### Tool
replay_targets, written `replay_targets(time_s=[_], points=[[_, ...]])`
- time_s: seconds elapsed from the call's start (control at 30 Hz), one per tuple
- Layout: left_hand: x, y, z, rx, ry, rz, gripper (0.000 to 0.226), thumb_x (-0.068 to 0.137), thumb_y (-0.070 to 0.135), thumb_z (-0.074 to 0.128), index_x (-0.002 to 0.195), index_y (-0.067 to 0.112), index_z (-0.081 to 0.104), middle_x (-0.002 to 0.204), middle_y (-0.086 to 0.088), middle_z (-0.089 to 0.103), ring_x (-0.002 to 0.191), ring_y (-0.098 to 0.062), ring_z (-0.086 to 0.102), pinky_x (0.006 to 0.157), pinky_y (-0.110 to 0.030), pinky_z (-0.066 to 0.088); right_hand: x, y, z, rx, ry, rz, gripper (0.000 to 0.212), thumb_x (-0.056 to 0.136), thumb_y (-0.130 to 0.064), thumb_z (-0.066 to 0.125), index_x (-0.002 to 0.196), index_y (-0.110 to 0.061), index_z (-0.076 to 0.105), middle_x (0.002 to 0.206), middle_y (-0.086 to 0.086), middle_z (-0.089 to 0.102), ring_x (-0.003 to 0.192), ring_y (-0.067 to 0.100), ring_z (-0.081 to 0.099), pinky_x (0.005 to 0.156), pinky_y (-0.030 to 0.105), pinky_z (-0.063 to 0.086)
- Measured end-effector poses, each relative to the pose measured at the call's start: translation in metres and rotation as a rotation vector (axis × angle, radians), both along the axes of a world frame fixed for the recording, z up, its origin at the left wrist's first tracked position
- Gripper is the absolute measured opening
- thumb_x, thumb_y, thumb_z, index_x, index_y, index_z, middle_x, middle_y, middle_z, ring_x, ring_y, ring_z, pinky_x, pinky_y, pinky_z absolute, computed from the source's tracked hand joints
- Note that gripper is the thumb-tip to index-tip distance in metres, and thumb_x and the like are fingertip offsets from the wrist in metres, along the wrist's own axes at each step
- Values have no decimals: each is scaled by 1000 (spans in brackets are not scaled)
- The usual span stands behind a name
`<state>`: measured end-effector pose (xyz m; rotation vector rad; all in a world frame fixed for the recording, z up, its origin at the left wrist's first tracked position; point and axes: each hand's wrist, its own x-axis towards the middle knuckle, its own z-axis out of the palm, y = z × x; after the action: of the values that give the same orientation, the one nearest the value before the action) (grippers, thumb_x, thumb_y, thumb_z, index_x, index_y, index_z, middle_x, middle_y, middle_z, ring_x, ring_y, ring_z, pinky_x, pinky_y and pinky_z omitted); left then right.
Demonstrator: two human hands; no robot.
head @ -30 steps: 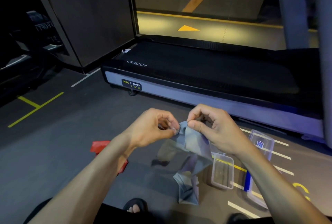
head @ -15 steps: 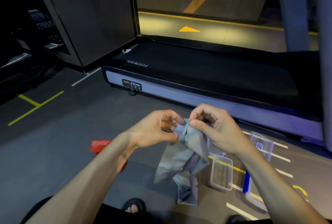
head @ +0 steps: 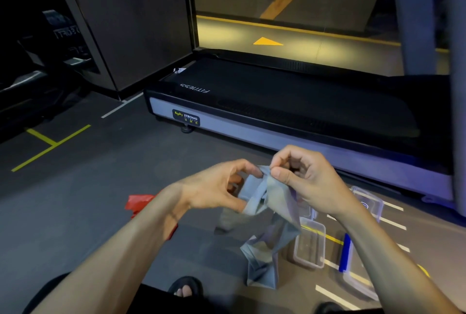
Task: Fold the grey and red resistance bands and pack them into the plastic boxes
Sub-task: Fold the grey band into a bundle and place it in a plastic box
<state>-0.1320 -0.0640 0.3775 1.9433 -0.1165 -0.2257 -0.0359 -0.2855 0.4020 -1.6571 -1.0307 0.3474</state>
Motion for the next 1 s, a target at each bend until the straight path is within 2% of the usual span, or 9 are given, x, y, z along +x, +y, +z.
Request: replay_targets(time_s=[0.13,0.27,0.4,0.57,0.63,0.73,0.83,0.9,1.0], points=[[-1,-1,0,-52,16,-66,56,82,-6,75,129,17,55,130,-9,59,110,-17,58,95,-43,52,0,0,-2,-1,11,-2,6,93,-1,70,90,-6,67,79,-1,64,74,8,55,69,22,45],[0,4,-6,-87,83,-116,31,92,-11,62,103,18,67,98,3,68,90,-18,55,78,-32,46,2,-1,-1,48,56,-27,5,92,-2,70,91,-6,67,80,3,64,76,13,56,72,23,46],[1,13,-10,96,106,-110,39,96,-2,58,82,30,74,76,13,61,76,-7,49,73,-25,39,4,-4,-2,30,65,-28,6,93,0,69,91,-5,67,83,12,66,77,12,58,72,23,47],[3,23,-13,226,101,-16,17,94,7,65,81,12,73,69,7,60,67,-7,48,66,-26,40,3,-4,-9,-85,11,4,6,93,0,70,90,-5,68,85,2,68,79,9,61,75,21,49],[4,24,-12,260,131,-27,14,89,5,69,86,16,76,66,9,60,63,-6,48,62,-23,40,3,-4,-12,-115,-20,10,7,93,-2,71,90,-8,68,86,2,69,80,12,62,77,22,49],[3,28,-12,325,207,-159,33,78,17,73,107,31,74,90,-12,70,76,-15,54,71,-33,46,3,-2,-16,-150,-39,22,8,92,-1,71,90,-9,69,87,4,69,82,21,64,78,25,50],[2,32,-15,288,303,-268,45,74,39,78,117,36,66,110,-22,65,86,-18,52,79,-39,43,1,0,-20,-161,-46,47,4,92,-8,72,90,-11,69,87,3,69,82,23,64,78,34,50],[0,32,-16,283,329,-291,44,79,41,77,120,31,64,116,-18,66,93,-17,55,85,-44,47,0,1,-21,-150,-28,57,4,92,-11,71,89,-11,69,87,5,69,81,20,63,77,34,49],[-4,37,-20,150,401,-222,37,92,23,71,124,7,66,126,-19,69,104,-20,64,99,-47,51,3,-1,-19,-115,11,47,6,93,-1,71,89,-6,68,87,10,68,79,13,60,76,27,48]])
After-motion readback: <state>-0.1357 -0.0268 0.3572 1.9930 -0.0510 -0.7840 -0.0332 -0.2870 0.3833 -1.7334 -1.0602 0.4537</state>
